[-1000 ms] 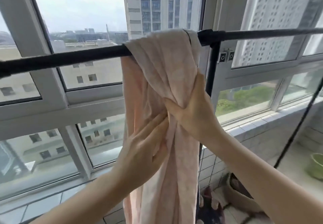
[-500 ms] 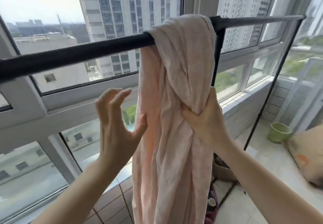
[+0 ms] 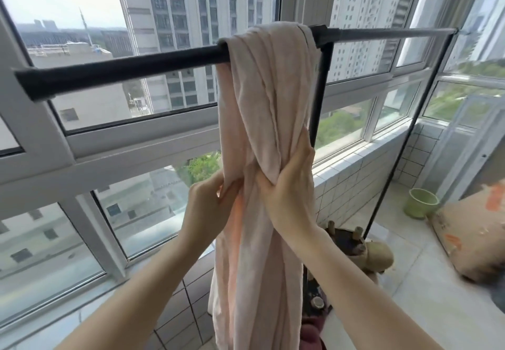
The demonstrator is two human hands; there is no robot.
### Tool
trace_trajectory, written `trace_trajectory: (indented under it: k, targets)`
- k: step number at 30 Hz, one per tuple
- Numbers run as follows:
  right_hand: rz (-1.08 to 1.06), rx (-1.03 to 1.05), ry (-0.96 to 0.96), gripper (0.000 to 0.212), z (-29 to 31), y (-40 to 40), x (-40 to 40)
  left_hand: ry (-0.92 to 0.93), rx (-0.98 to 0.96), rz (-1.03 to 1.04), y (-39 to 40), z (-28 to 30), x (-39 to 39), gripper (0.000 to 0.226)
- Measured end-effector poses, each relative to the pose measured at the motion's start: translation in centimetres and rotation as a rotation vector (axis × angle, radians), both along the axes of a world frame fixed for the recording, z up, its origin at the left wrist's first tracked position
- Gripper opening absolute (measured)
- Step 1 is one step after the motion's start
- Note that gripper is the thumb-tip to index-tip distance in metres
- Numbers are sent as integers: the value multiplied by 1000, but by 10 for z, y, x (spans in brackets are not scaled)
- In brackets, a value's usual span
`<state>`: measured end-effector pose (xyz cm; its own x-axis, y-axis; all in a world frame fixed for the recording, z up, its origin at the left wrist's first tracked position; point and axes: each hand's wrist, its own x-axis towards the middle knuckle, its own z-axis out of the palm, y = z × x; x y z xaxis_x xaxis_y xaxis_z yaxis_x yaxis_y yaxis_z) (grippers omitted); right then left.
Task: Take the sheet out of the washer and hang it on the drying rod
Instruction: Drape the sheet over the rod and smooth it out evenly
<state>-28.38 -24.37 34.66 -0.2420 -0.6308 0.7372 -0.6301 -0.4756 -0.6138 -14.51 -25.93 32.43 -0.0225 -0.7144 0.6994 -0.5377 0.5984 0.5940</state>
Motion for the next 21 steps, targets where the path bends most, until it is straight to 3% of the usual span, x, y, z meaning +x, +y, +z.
trace_trajectory:
  k: [4, 8, 10, 12, 13, 15, 17, 21]
  targets:
    - [-30, -71, 146, 70, -6, -3, -17, 52, -48, 78, 9, -4, 6, 60]
    - [-137, -41, 400, 72, -14, 2, -32, 68, -68, 140, 17, -6, 4, 59]
    - [-184, -43, 427, 70, -16, 4, -39, 54, -84, 121, 20, -3, 2, 47]
    - [-191, -39, 435, 67, -16, 5, -45, 55, -36, 45, 18, 4, -1, 18]
    - [-193, -36, 440, 67, -16, 6, -47, 87, 33, -16, 16, 10, -4, 19]
    - [-219, -38, 455, 70, -17, 8, -48, 221, 219, -224, 3, 23, -12, 54]
    - [-246, -38, 471, 72, -19, 11, -49, 327, 345, -382, -12, 32, -21, 75]
    - [-311, -7, 517, 80, -16, 16, -57, 364, 373, -396, -26, 25, -17, 62]
